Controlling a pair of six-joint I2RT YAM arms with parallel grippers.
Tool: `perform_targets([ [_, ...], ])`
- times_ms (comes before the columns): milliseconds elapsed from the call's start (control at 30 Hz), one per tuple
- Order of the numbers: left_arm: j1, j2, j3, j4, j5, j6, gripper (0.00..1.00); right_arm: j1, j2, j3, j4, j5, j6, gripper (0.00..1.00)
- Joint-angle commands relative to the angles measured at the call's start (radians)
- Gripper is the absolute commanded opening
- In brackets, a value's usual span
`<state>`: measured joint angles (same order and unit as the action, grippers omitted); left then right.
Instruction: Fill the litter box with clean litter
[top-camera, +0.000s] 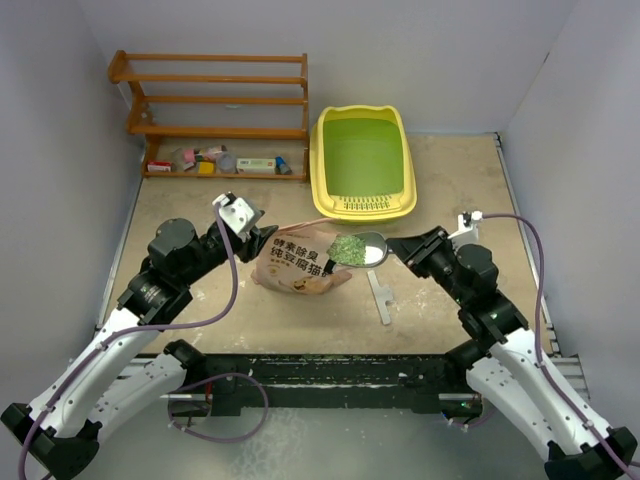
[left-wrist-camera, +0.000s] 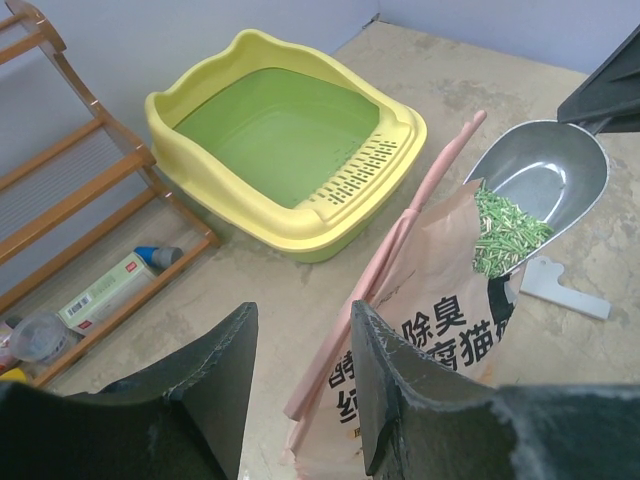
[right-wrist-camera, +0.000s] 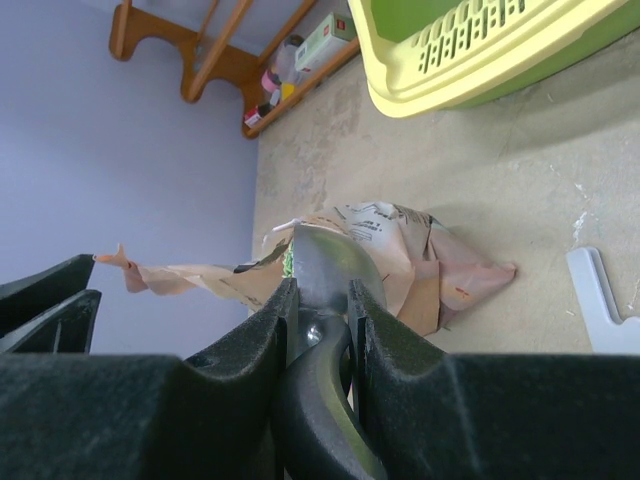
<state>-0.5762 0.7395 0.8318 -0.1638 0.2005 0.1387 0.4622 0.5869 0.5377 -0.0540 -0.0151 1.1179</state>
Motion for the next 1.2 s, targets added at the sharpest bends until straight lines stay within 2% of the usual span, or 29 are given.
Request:
perform_targets([
  [0, 0.004, -0.009, -0.003, 0.059, -0.003, -0.028, 0.46, -0.005, -0.042, 0.043, 0.007, 0.057, 0.017, 0.00],
  [400, 0.004, -0.019, -0.018, 0.064, -0.002, -0.033, 0.46, -0.005, -0.109, 0.010, -0.015, 0.106, 0.075, 0.00],
  [1167, 0.004, -0.025, -0.044, 0.081, -0.005, -0.039, 0.46, -0.005, -0.186, -0.073, 0.088, 0.118, 0.172, 0.00],
])
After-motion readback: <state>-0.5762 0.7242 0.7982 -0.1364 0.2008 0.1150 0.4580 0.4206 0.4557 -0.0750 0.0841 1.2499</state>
